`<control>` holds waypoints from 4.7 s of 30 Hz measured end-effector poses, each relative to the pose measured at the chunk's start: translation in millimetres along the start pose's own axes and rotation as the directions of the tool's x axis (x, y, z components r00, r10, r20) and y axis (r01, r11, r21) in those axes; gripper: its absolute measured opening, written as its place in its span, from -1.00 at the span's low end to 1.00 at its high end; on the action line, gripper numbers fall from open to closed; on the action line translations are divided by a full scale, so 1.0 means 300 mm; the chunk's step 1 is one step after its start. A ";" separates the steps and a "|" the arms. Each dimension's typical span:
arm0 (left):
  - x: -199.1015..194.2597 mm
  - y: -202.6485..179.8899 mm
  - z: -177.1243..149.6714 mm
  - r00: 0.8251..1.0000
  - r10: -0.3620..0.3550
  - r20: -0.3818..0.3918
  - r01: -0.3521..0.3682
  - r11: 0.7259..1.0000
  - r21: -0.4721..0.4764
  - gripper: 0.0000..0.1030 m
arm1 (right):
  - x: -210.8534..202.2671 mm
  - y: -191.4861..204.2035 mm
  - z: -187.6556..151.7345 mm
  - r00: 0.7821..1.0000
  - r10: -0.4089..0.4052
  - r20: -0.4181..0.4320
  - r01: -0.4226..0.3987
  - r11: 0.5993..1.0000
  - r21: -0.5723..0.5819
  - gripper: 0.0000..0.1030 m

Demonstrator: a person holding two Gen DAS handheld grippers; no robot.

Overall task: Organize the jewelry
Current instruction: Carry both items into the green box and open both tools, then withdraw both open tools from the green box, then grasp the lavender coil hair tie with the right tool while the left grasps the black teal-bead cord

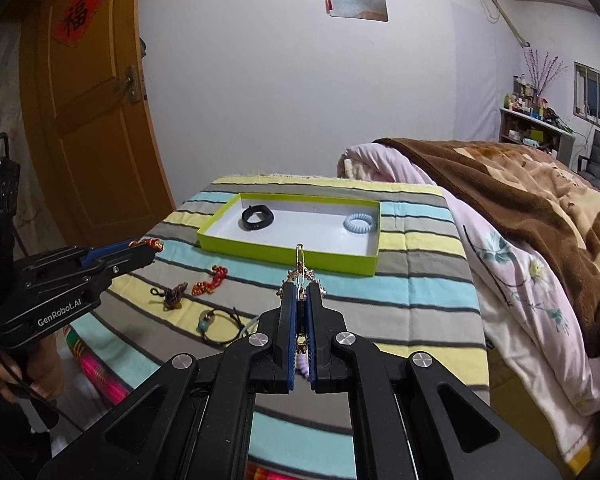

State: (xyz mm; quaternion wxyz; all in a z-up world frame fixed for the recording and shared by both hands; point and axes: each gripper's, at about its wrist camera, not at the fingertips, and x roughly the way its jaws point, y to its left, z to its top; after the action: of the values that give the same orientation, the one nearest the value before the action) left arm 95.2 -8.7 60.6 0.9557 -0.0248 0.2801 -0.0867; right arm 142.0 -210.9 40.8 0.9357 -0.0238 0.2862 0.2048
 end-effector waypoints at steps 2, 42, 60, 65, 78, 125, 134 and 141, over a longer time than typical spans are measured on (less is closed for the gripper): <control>0.017 0.007 0.019 1.000 0.009 0.005 -0.009 1.000 0.004 -0.68 | 0.022 0.000 0.021 1.000 0.000 0.003 0.000 1.000 -0.008 -0.92; 0.750 0.152 0.226 0.988 0.069 -0.138 -0.069 0.998 0.003 -0.67 | 0.811 -0.251 0.238 0.979 -0.075 -0.191 0.083 0.996 0.031 -0.92; 0.852 0.152 0.207 0.966 0.047 -0.255 -0.051 0.999 -0.008 -0.66 | 0.861 -0.265 0.243 0.965 -0.084 -0.247 0.097 0.994 0.040 -0.92; 0.851 0.151 0.212 0.967 0.037 -0.253 -0.041 0.999 -0.011 -0.65 | 0.867 -0.267 0.243 0.965 -0.074 -0.252 0.089 0.995 0.048 -0.92; 0.729 0.138 0.219 0.975 0.039 -0.218 -0.040 0.999 -0.001 -0.55 | 0.754 -0.237 0.236 0.976 -0.061 -0.207 0.072 0.996 0.047 -0.69; 0.116 0.058 -0.173 0.994 0.006 -0.113 -0.007 1.000 -0.009 -0.55 | 0.183 -0.094 -0.179 0.984 -0.027 -0.175 0.039 0.997 0.067 -0.68; 0.230 0.051 -0.204 0.984 0.005 -0.179 -0.006 1.000 -0.001 -0.55 | 0.255 -0.114 -0.200 0.975 -0.017 -0.222 0.033 0.997 0.068 -0.68; 0.285 0.051 -0.217 0.976 0.009 -0.218 -0.007 1.000 0.008 -0.55 | 0.305 -0.116 -0.204 0.968 -0.014 -0.250 0.030 0.998 0.061 -0.68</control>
State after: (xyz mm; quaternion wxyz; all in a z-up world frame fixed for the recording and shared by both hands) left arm 133.2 -9.1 -41.1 0.9198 -0.0104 0.3827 -0.0862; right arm 192.4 -219.0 -62.7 0.8948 -0.0225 0.4077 0.1805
